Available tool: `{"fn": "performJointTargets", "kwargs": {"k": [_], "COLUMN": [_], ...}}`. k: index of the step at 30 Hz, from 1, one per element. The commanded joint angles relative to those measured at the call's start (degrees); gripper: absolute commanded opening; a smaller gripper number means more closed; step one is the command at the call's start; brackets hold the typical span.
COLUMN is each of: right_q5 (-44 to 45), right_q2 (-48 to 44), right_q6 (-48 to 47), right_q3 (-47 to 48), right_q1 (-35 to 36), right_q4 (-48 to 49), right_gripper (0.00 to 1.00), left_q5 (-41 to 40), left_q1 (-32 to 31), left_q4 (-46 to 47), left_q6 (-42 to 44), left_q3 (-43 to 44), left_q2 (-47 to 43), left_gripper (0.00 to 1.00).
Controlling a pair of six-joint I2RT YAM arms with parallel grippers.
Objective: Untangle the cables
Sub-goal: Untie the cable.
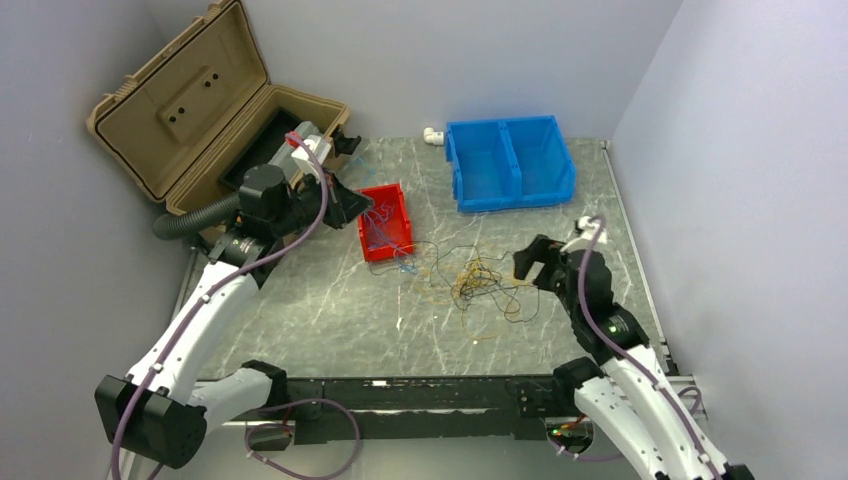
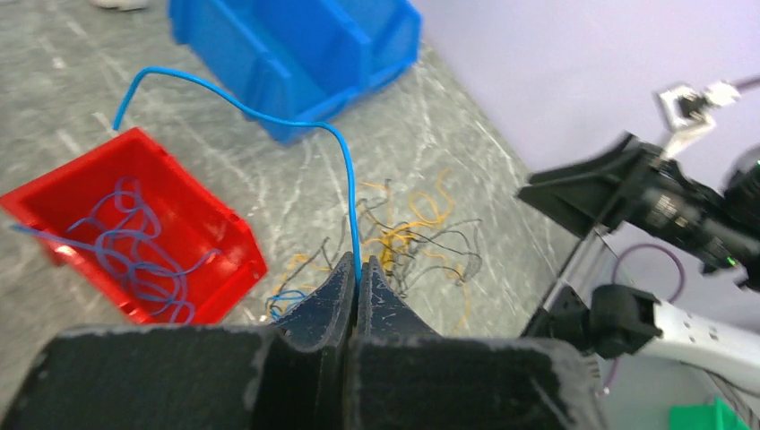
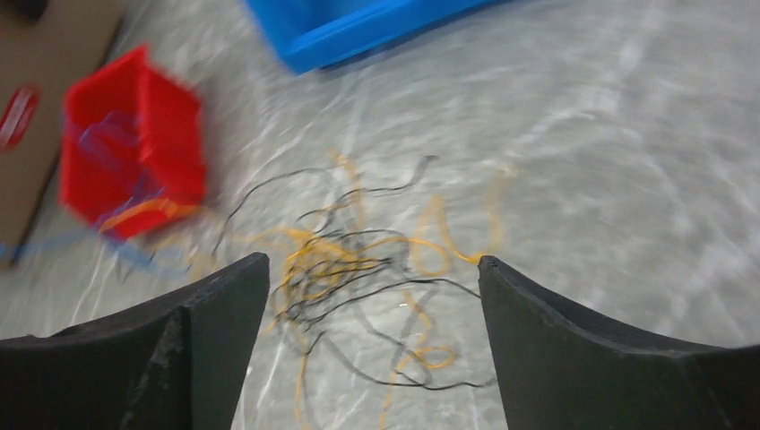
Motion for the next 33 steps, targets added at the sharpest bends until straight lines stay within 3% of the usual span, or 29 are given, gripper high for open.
{"fn": "performJointTargets", "kwargs": {"k": [1,4,12,16,19,33], "right_q5": [-27.2,-35.3,-30.2,-33.3,-30.2,-26.1], "right_q2": [8.0,14.3,24.7,31.6,35.8,44.1], "right_q6": [-12.3,-11.7,-17.5,-19.3,-19.1,-17.1], "right_q3": [0.5,0.4,0.9,1.8,2.9,2.6], "right_q1": [0.1,1.6,13.8,14.7,15.4,15.4], "right_q4": [15.0,20.7,31.9,36.5,37.9,42.9], "right_gripper": [0.92,0.98,0.99,0.97,0.96,1.00], "left_q5": [5.1,5.3,3.5,3.3,3.7,4.8], "left_q1": [-2.7,-3.5,-4.3,-4.3,-4.4,-4.4], "left_q4": [3.5,3.5,0.1,0.1,-0.2,-0.8], "left_q6": [2.8,2.5,4.3,4.4,4.5,4.9], "left_q3": [3.1,3.5,5.7,5.6,5.8,6.2], "left_q2": [-0.9,-0.5,-0.8,-1.6,-1.6,-2.0], "left_gripper": [0.00,0.00,0.00,0.00,0.00,0.00]}}
